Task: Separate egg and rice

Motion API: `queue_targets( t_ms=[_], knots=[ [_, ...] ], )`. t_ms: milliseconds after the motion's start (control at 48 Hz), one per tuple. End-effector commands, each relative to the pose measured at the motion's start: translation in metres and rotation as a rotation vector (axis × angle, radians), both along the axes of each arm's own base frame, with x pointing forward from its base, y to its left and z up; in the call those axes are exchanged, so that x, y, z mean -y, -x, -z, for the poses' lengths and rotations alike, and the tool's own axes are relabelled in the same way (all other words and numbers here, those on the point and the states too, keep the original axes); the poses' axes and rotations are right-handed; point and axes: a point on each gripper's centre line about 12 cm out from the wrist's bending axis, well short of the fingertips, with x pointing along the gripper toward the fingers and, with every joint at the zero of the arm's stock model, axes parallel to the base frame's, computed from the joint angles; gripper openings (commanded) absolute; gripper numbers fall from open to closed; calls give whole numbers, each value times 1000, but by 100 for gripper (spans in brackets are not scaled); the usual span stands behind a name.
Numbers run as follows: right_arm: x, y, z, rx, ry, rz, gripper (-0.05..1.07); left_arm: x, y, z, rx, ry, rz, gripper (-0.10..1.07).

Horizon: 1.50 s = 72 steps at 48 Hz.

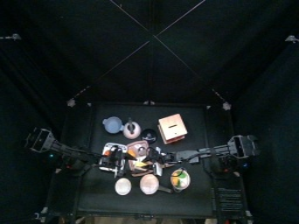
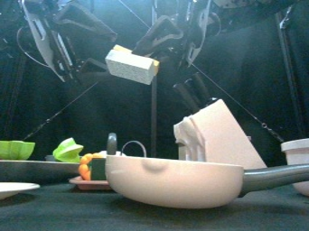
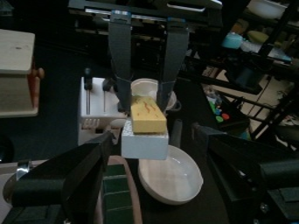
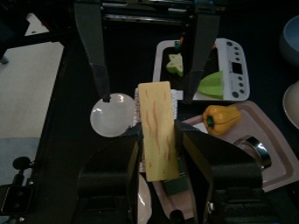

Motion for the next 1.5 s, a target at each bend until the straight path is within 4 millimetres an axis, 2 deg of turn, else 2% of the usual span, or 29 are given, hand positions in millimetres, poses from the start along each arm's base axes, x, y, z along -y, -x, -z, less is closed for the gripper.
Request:
queue_targets(
  t_ms=[0,396,875,1021,1271,1479],
  knots=[
    [1,2,-25,69,-4,3,42,-2,-1,-4,20,-6,-6,104],
    [1,1,-28,86,-4,5,42,-5,-9,3,1,-47,-3,104],
    [1,0,-25,81,-2,4,42,-6,-18,1,43,-64,-10,103],
    [1,0,-25,81,-2,4,42,-7,-19,2,41,-66,-15,97],
    [1,0,-24,78,-3,5,42,-10,-20,2,42,-66,-24,78],
    [-1,1,-22,73,-3,0,42,-10,-19,1,48,-85,-10,67]
  ],
)
